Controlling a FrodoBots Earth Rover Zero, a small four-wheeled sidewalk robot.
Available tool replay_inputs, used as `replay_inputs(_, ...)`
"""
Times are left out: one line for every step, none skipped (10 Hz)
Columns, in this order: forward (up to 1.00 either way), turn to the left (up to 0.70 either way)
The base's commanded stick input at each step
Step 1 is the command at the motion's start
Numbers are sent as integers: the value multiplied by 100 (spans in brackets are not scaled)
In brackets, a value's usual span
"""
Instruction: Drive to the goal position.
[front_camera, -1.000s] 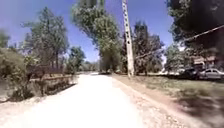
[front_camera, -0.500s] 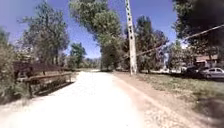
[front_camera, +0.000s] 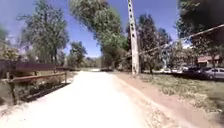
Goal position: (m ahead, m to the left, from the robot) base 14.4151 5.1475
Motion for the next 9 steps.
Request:
replay_inputs(85,0)
replay_inputs(85,0)
replay_inputs(85,14)
replay_inputs(85,34)
replay_inputs(85,34)
replay_inputs(85,24)
replay_inputs(85,0)
replay_inputs(85,0)
replay_inputs(85,0)
